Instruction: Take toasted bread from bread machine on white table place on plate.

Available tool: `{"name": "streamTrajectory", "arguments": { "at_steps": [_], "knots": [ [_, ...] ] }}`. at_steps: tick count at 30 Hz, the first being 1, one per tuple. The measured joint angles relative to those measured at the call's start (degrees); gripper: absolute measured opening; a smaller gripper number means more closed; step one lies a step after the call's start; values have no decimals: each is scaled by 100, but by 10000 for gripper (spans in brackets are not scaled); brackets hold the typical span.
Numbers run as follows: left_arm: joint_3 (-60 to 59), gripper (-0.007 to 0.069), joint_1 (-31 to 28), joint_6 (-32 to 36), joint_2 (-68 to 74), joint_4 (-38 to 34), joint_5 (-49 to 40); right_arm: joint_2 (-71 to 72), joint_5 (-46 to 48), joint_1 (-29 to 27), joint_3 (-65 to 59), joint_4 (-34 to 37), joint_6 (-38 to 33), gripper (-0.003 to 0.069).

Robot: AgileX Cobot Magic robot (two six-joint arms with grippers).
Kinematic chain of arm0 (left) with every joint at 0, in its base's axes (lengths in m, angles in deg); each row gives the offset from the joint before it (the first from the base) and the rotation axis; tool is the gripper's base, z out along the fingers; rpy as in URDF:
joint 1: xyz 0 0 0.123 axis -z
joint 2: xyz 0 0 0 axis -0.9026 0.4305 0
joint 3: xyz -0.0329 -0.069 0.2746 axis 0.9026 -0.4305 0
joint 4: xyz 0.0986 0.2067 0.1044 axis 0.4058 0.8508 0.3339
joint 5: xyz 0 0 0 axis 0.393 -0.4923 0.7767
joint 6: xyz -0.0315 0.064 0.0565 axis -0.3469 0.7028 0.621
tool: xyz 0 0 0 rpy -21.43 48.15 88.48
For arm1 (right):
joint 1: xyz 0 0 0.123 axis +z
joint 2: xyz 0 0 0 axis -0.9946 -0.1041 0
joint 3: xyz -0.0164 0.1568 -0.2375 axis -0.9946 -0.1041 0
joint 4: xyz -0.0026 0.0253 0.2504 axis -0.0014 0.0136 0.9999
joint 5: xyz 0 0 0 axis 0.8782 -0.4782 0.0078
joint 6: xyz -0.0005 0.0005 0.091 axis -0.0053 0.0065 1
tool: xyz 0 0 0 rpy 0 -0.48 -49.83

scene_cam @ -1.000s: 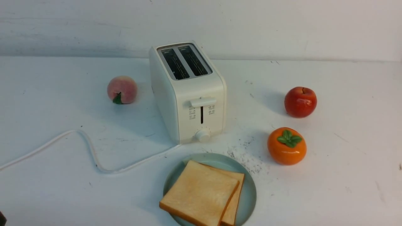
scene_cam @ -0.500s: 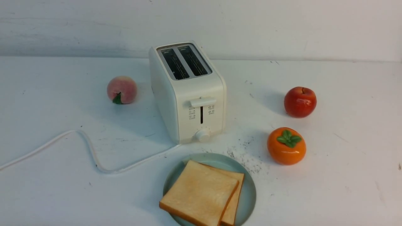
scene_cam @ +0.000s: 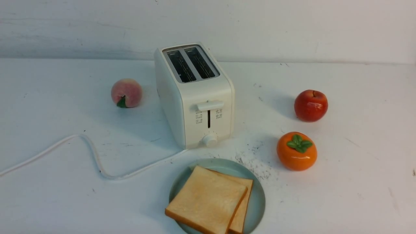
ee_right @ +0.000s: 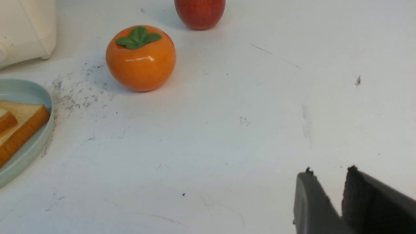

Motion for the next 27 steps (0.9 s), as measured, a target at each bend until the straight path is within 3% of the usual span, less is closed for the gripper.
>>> {"name": "streamTrajectory", "arguments": {
  "at_steps": [27],
  "knots": [
    [0, 91, 0, -176, 0, 5, 64, 0, 0, 0, 0, -7, 0, 188]
  ]
}}
